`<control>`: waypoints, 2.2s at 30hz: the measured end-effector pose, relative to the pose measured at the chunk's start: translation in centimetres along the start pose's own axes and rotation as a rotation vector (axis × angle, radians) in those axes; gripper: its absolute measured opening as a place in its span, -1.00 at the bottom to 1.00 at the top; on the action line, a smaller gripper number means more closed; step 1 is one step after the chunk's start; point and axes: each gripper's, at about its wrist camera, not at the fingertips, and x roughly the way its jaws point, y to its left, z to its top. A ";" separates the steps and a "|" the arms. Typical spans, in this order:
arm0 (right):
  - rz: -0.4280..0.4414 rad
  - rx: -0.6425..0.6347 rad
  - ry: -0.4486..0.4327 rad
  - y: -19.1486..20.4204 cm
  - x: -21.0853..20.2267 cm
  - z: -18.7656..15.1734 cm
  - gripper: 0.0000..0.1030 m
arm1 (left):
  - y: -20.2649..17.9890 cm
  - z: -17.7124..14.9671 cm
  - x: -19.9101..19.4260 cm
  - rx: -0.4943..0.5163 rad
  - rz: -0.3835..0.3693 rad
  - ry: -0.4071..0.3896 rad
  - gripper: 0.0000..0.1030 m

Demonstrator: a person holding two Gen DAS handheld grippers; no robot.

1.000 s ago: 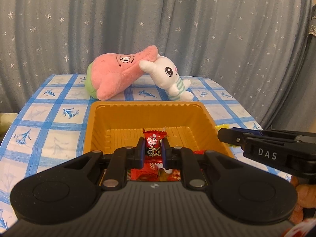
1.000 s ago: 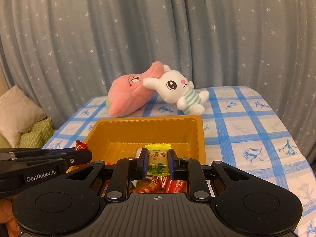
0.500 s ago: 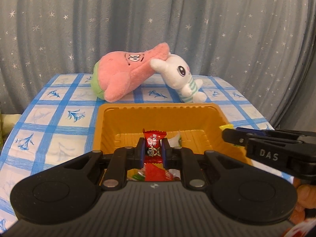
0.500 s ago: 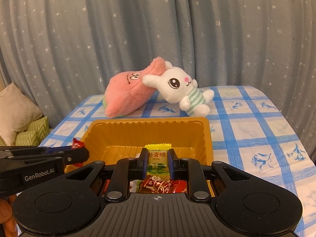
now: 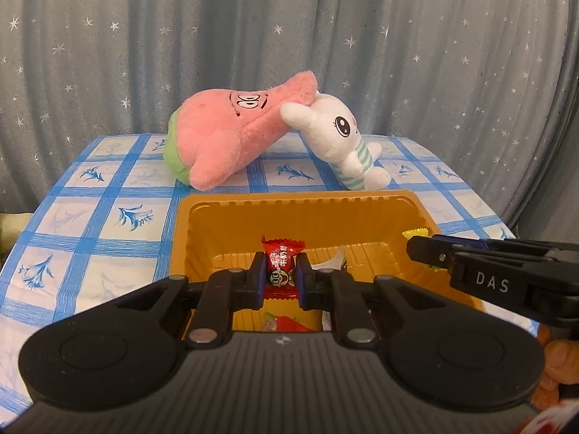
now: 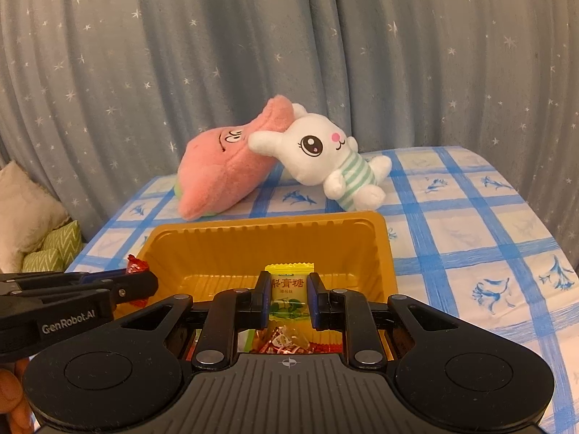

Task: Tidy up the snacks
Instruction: 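Open both tools to drop the candies into the orange tray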

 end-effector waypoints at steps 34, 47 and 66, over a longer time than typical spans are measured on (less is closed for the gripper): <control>-0.007 0.037 0.002 -0.5 1.3 -0.2 -0.59 | 1.6 -0.3 1.7 0.000 0.027 0.031 -0.24; -0.007 0.041 -0.007 -0.4 1.3 -0.2 -0.59 | 1.9 -0.5 1.6 -0.007 0.028 0.035 -0.19; 0.034 0.211 -0.082 -2.9 1.1 0.1 0.36 | 2.9 -0.7 1.3 -0.016 0.044 0.032 0.16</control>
